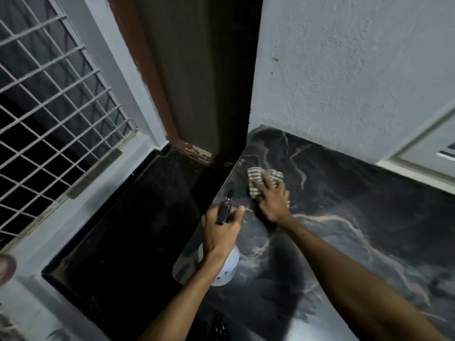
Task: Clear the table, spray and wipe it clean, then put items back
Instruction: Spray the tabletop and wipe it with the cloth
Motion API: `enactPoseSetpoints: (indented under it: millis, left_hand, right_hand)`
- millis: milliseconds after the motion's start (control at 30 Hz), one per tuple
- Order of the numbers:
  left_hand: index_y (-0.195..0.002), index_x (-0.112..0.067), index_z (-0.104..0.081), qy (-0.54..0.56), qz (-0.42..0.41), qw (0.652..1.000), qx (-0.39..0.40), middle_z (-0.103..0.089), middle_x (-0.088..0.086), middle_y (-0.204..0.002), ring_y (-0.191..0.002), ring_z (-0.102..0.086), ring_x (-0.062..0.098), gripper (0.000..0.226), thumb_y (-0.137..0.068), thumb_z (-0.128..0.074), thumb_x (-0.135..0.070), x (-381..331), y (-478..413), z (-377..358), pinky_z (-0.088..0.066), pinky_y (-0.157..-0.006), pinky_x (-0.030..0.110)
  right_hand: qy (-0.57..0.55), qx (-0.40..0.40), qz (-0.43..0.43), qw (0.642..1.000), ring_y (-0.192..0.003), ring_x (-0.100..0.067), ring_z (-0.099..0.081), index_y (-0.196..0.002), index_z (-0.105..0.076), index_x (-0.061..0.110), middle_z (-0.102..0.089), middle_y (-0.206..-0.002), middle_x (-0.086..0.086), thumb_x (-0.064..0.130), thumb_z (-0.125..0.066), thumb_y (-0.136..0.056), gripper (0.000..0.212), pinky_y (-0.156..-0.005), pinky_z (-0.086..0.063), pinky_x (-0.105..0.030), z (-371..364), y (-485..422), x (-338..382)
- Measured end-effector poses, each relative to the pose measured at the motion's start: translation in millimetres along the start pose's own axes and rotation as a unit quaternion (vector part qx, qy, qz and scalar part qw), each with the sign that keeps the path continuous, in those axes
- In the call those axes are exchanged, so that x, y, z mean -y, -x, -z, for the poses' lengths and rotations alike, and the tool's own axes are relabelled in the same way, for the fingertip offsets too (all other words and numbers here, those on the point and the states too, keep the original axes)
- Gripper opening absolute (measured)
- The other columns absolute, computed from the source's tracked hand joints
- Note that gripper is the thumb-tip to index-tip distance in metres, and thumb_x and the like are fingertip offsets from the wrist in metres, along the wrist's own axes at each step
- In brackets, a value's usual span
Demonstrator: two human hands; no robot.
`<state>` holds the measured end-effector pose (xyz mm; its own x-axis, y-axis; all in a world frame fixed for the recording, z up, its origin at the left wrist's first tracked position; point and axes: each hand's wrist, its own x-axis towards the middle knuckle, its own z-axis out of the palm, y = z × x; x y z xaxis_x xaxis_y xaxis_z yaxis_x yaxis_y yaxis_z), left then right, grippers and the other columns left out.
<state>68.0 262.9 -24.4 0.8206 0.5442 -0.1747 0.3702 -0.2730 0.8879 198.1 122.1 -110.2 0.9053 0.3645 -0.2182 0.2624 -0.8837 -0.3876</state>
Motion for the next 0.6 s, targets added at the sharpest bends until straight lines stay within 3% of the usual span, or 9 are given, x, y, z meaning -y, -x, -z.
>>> enactPoseSetpoints:
  millis: [67, 167, 200, 267, 333, 367, 500, 600]
  left_hand:
    - [-0.068, -0.011, -0.068, -0.001, 0.007, 1.0, 0.004, -0.072, 0.003, -0.069, -0.074, -0.07, 0.022, 0.029, -0.087, -0.079, -0.029, -1.8, 18.8, -6.5, -0.056, -0.073, 0.038]
    - [-0.069, -0.015, -0.066, -0.019, 0.007, 1.0, 0.007, -0.069, -0.002, -0.067, -0.074, -0.071, 0.022, 0.026, -0.088, -0.078, -0.028, -6.8, 49.9, -21.8, -0.052, -0.066, 0.032]
    - [-0.066, -0.017, -0.064, -0.021, 0.005, 1.0, 0.01, -0.066, -0.006, -0.061, -0.067, -0.07, 0.016, 0.028, -0.088, -0.078, -0.028, -11.3, 64.8, -28.7, -0.05, -0.062, 0.03]
    - [-0.061, -0.015, -0.059, -0.02, 0.01, 1.0, 0.016, -0.063, -0.004, -0.055, -0.058, -0.065, 0.015, 0.036, -0.088, -0.079, -0.028, -14.4, 90.7, -42.1, -0.05, -0.06, 0.033]
    - [-0.059, -0.014, -0.056, -0.015, 0.035, 0.999, 0.012, -0.066, 0.004, -0.059, -0.062, -0.067, 0.025, 0.039, -0.087, -0.079, -0.029, -11.9, 121.0, -55.1, -0.055, -0.065, 0.038]
    - [-0.059, -0.013, -0.056, -0.008, 0.051, 0.999, 0.011, -0.068, 0.009, -0.062, -0.065, -0.069, 0.029, 0.039, -0.087, -0.079, -0.029, -9.1, 134.4, -60.7, -0.058, -0.067, 0.041]
    - [-0.059, -0.012, -0.061, -0.013, 0.105, 0.994, 0.003, -0.071, 0.018, -0.072, -0.078, -0.071, 0.037, 0.039, -0.087, -0.077, -0.033, 2.4, 188.4, -81.6, -0.061, -0.075, 0.046]
    - [-0.053, -0.017, -0.055, -0.005, 0.128, 0.992, -0.019, -0.067, 0.018, -0.072, -0.081, -0.068, 0.043, 0.044, -0.086, -0.078, -0.035, 3.4, 214.0, -88.0, -0.059, -0.079, 0.049]
  right_hand:
    - [-0.014, -0.012, -0.034, 0.999, -0.143, -0.047, -0.015, -0.156, -0.026, 0.039, -0.002, -0.169, 0.006, 0.026, -0.048, -0.095, 0.066, -0.115, -0.024, -0.06, 3.3, 29.9, -10.8]
    - [0.029, 0.05, 0.138, 0.989, -0.145, -0.042, -0.015, -0.156, -0.026, 0.039, -0.003, -0.169, 0.007, 0.022, -0.043, -0.087, 0.073, -0.113, -0.024, -0.059, -23.5, 108.8, -12.7]
    - [0.023, 0.043, 0.142, 0.989, -0.145, -0.039, -0.015, -0.155, -0.028, 0.04, -0.004, -0.169, 0.009, 0.021, -0.044, -0.087, 0.072, -0.113, -0.025, -0.057, -21.9, 126.5, -29.3]
    - [-0.006, -0.012, 0.033, 0.999, -0.147, -0.039, -0.016, -0.153, -0.034, 0.038, -0.007, -0.169, 0.007, 0.022, -0.049, -0.093, 0.064, -0.117, -0.023, -0.056, 0.6, 132.8, -73.5]
    - [-0.037, -0.05, -0.102, 0.993, -0.146, -0.044, -0.019, -0.151, -0.04, 0.034, -0.012, -0.168, 0.0, 0.021, -0.053, -0.094, 0.06, -0.119, -0.02, -0.056, 24.3, 148.5, -119.3]
    - [-0.033, -0.056, -0.123, 0.99, -0.145, -0.045, -0.021, -0.15, -0.042, 0.032, -0.014, -0.168, -0.003, 0.02, -0.054, -0.094, 0.059, -0.12, -0.019, -0.055, 28.7, 159.6, -136.3]
    - [-0.015, -0.014, -0.024, 1.0, -0.153, -0.039, -0.012, -0.153, -0.037, 0.034, -0.007, -0.169, 0.0, 0.019, -0.052, -0.096, 0.06, -0.123, 0.0, -0.055, 16.0, 213.6, -167.0]
    - [-0.046, -0.018, -0.083, 0.995, -0.146, -0.048, -0.016, -0.151, -0.04, 0.037, -0.009, -0.169, 0.003, 0.023, -0.052, -0.096, 0.057, -0.121, -0.009, -0.06, 28.1, 208.2, -166.3]
